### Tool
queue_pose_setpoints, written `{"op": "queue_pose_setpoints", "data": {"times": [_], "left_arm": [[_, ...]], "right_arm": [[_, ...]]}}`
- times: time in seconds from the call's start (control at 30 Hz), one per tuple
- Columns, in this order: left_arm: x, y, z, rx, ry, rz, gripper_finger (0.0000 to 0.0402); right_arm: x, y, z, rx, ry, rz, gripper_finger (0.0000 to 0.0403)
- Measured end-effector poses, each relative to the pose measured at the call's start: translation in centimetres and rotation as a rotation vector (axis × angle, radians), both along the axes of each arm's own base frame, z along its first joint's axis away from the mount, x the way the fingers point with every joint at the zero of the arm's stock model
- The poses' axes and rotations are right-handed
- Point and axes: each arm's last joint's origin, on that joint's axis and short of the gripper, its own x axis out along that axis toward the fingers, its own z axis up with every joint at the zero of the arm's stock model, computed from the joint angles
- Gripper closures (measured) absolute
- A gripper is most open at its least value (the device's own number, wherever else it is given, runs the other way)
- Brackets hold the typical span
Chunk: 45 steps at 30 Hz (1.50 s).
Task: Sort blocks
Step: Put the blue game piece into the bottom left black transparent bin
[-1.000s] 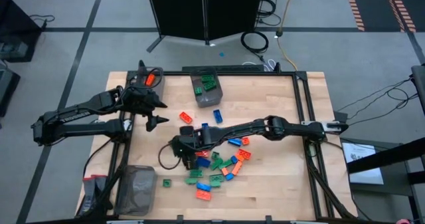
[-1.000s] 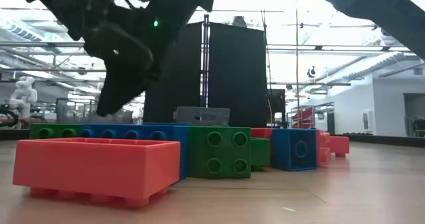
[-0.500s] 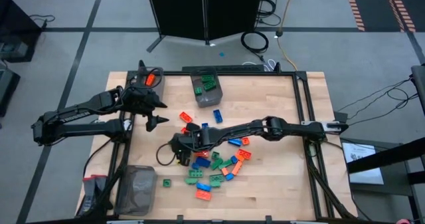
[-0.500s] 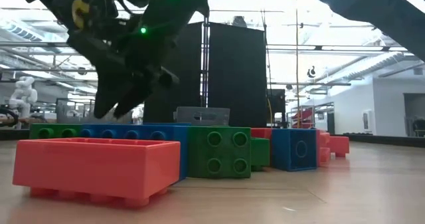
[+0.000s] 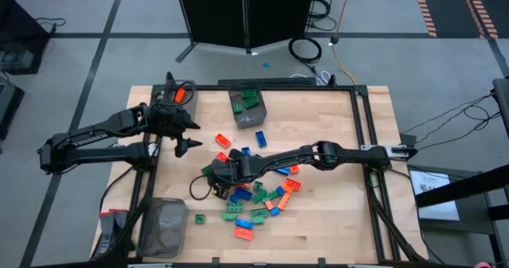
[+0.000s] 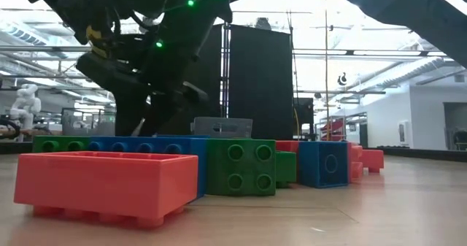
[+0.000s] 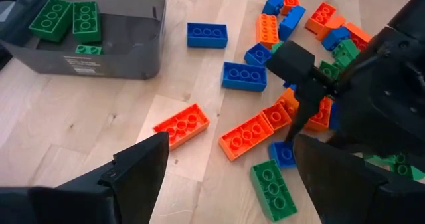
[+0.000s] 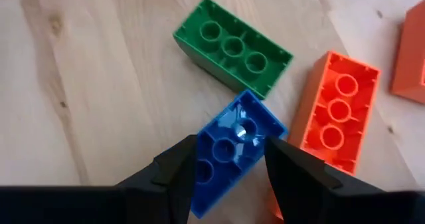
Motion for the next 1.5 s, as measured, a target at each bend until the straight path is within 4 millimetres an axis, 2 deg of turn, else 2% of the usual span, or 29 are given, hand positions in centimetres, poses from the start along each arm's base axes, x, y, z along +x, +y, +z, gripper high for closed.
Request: {"op": "queue_pose_setpoints", "data": {"times": [0.23, 0.5, 0.7, 1.07, 1.13, 1.27, 1.43, 1.5], "left_arm": [[0.0, 0.0, 0.0, 0.000, 0.000, 0.000, 0.0079], [0.0, 0.0, 0.0, 0.000, 0.000, -0.001, 0.0079], [0.0, 0.0, 0.0, 0.001, -0.001, -0.001, 0.0079], [0.0, 0.0, 0.0, 0.001, -0.001, 0.000, 0.0079], [0.0, 0.0, 0.0, 0.001, -0.001, -0.001, 0.0079], [0.0, 0.0, 0.0, 0.001, -0.001, 0.000, 0.0079], [0.0, 0.0, 0.0, 0.002, -0.004, 0.000, 0.0079], [0.1, 0.0, 0.1, 0.009, -0.017, -0.001, 0.0079]], "right_arm": [[0.3, 0.0, 0.1, 0.011, -0.034, -0.010, 0.0232], [0.8, 0.2, -2.2, 0.058, -0.029, -0.048, 0.0232], [0.9, 0.2, -3.1, 0.097, -0.012, -0.041, 0.0235], [-0.2, 0.5, -3.9, 0.136, 0.131, 0.027, 0.0300], [-0.2, 0.4, -3.7, 0.132, 0.133, 0.038, 0.0323], [0.0, 0.4, -3.2, 0.113, 0.125, 0.085, 0.0327], [-0.4, 0.5, -1.0, 0.078, 0.107, 0.149, 0.0327], [-0.4, 0.7, 0.7, 0.038, 0.056, 0.174, 0.0327]]}}
